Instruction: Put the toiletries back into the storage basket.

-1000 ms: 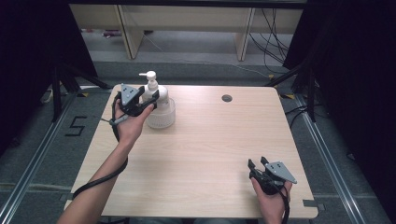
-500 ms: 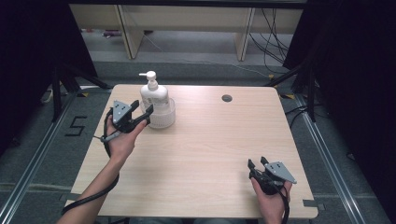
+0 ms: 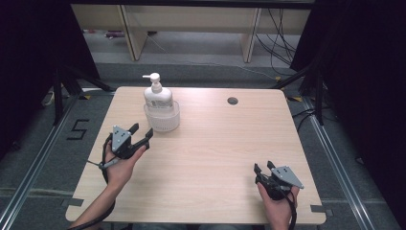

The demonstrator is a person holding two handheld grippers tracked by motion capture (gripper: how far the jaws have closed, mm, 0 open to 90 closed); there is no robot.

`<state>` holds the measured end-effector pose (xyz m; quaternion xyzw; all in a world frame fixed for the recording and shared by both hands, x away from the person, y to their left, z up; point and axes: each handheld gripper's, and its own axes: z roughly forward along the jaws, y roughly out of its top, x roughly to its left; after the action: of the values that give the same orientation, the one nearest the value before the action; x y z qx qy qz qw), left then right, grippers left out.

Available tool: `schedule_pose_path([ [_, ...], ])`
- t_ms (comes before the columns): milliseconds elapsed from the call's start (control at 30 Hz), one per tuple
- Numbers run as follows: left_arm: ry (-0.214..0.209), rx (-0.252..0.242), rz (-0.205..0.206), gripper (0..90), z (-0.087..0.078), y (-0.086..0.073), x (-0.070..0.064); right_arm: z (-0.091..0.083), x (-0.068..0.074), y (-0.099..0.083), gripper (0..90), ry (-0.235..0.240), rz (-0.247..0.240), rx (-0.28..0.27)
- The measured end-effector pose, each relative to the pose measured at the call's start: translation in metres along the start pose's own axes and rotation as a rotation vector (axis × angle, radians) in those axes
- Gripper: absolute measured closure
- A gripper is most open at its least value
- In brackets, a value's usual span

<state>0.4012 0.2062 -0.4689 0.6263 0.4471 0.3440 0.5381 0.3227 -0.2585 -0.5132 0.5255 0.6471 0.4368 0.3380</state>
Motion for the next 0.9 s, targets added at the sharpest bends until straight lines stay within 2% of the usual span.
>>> schedule_pose_path([
  [233,-0.015,0.03,0.008,39.0,-0.008,-0.032,-0.002,0.0,0.001,0.0,47.1,0.001,0.001,0.0],
  [367,-0.027,0.073,0.011,39.0,-0.01,-0.048,-0.001,0.0,0.0,0.0,47.1,-0.001,-0.006,0.002],
  [533,-0.03,0.057,0.006,38.8,-0.011,-0.052,-0.003,0.001,0.001,0.0,47.1,0.006,-0.002,-0.002],
  [567,-0.035,0.05,0.014,38.7,-0.011,-0.052,-0.003,0.001,0.004,-0.001,47.1,0.01,0.042,0.005],
  [600,-0.036,0.042,0.015,38.7,-0.012,-0.053,-0.003,0.001,0.003,0.0,47.1,0.009,0.026,0.003],
  [667,-0.037,0.041,0.018,38.8,-0.012,-0.055,-0.004,0.001,0.003,-0.001,47.1,0.013,0.03,0.002],
  [700,-0.035,0.051,0.015,38.7,-0.013,-0.056,-0.003,0.0,0.0,0.0,47.1,0.009,-0.004,0.003],
  [767,-0.042,0.059,0.011,38.7,-0.012,-0.057,-0.003,0.0,0.0,0.0,47.0,0.007,0.002,0.003],
  [900,-0.05,0.047,0.014,39.2,-0.011,-0.057,-0.002,0.0,0.001,0.0,47.1,0.01,0.004,0.007],
])
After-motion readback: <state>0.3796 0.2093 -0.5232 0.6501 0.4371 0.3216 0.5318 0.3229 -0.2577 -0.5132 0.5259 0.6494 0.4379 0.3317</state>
